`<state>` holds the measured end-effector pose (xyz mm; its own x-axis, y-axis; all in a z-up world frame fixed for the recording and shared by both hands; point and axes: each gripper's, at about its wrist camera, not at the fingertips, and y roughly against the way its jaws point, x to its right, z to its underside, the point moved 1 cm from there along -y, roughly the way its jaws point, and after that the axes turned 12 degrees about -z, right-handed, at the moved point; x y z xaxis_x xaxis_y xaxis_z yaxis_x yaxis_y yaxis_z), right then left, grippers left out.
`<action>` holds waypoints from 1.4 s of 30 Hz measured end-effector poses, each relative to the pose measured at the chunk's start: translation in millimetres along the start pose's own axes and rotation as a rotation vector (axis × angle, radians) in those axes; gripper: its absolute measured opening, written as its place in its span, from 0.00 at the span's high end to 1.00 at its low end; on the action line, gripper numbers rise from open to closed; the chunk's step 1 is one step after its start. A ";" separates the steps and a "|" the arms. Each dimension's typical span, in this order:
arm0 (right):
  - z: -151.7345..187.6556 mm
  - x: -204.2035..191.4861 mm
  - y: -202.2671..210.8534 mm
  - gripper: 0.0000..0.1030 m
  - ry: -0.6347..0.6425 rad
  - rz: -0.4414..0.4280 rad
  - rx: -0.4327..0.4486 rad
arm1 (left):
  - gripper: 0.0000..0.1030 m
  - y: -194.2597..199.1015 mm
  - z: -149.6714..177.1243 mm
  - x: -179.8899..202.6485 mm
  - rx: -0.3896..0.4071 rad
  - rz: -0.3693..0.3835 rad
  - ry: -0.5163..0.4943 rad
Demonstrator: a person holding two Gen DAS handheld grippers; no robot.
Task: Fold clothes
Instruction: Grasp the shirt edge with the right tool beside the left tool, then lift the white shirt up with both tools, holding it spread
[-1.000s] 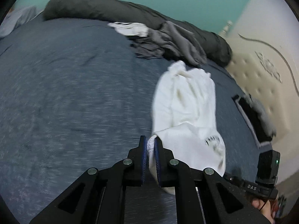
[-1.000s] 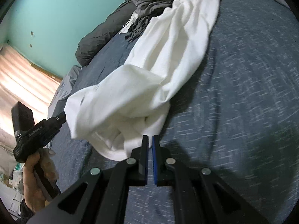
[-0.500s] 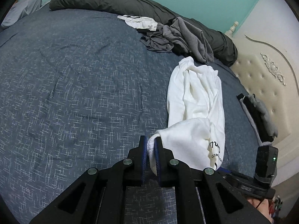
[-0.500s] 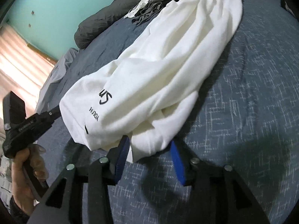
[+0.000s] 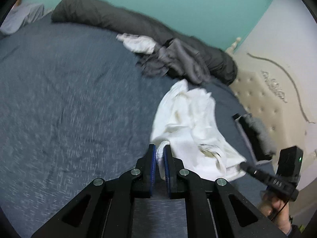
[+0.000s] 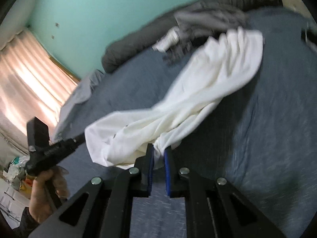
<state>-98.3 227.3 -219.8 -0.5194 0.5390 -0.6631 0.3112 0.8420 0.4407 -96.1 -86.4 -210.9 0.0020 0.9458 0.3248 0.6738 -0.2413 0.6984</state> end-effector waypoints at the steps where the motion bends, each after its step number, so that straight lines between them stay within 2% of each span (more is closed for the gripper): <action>1: -10.4 -11.2 12.3 0.91 0.020 -0.003 0.021 | 0.92 11.6 -6.8 6.0 0.014 0.008 -0.010; 11: -105.2 -121.7 123.8 0.92 0.170 -0.033 0.163 | 0.92 136.8 -76.1 65.0 0.167 0.062 -0.093; 20: -167.9 -200.5 193.9 0.92 0.250 -0.040 0.269 | 0.92 232.9 -134.4 110.6 0.283 0.075 -0.157; 33: -218.1 -304.2 271.4 0.92 0.388 -0.037 0.371 | 0.92 340.6 -195.0 153.8 0.420 0.059 -0.213; 42: -231.7 -359.3 307.8 0.92 0.470 -0.049 0.409 | 0.92 417.7 -215.4 172.0 0.540 0.031 -0.258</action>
<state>-0.3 287.6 294.4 -0.8063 0.5106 -0.2986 0.5097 0.8559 0.0875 26.6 -71.3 274.0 0.1622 0.9785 0.1271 0.9504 -0.1895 0.2464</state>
